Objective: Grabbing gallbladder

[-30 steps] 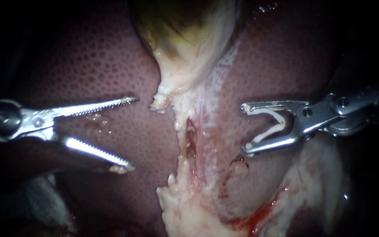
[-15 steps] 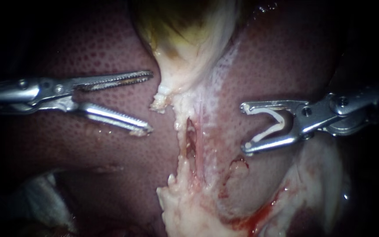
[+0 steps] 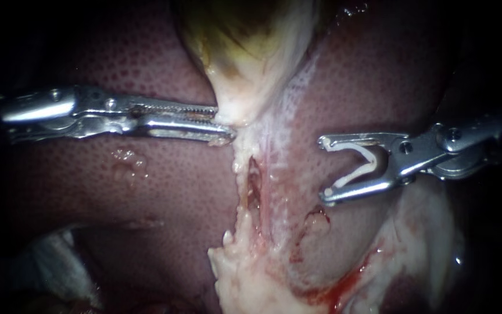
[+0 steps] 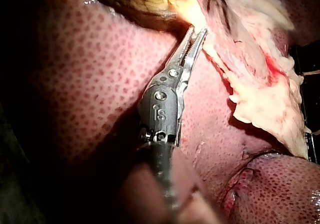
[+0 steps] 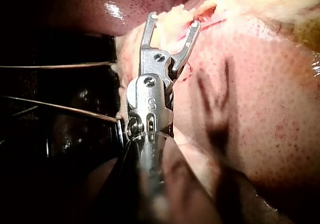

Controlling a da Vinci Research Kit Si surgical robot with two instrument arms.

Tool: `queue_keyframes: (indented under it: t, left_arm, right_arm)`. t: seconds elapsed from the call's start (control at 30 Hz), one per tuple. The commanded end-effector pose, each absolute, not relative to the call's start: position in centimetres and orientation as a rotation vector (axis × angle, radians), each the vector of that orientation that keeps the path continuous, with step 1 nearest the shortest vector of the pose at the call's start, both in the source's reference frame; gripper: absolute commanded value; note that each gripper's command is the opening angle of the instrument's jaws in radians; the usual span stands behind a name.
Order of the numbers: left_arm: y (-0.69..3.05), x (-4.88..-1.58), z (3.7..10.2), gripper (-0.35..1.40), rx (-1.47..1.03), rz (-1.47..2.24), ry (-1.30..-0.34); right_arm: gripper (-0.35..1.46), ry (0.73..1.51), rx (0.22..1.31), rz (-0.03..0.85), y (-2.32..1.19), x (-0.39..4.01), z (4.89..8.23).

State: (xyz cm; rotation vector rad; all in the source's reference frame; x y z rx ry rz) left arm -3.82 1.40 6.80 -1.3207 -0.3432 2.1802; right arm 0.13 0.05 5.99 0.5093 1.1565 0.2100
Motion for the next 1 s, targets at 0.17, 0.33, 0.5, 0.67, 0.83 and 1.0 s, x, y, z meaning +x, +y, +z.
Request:
queue_keyframes:
  t: [0.17, 0.33, 0.5, 0.67, 0.83, 1.0]
  left_arm:
    - [1.38, -3.72, 6.77, -0.35, -1.286, 2.192, -0.374]
    - [1.38, -3.68, 6.74, -0.35, -1.275, 2.2, -0.383]
    - [1.37, -3.59, 6.63, -0.35, -1.277, 2.199, -0.392]
    - [1.45, -3.44, 6.44, -0.35, -1.274, 2.194, -0.399]
    - [1.57, -3.29, 6.21, -0.35, -1.272, 2.177, -0.389]
    - [1.66, -3.21, 6.07, -0.35, -1.276, 2.155, -0.384]
  right_arm:
    - [0.59, 1.156, 0.509, 0.21, 0.05, 0.13, 5.99]
    - [0.59, 1.156, 0.509, 0.21, 0.05, 0.13, 5.99]
    - [0.59, 1.156, 0.509, 0.21, 0.05, 0.13, 5.99]
    - [0.59, 1.156, 0.509, 0.21, 0.05, 0.13, 5.99]
    - [0.59, 1.156, 0.509, 0.21, 0.05, 0.13, 5.99]
    - [0.59, 1.156, 0.509, 0.21, 0.05, 0.13, 5.99]
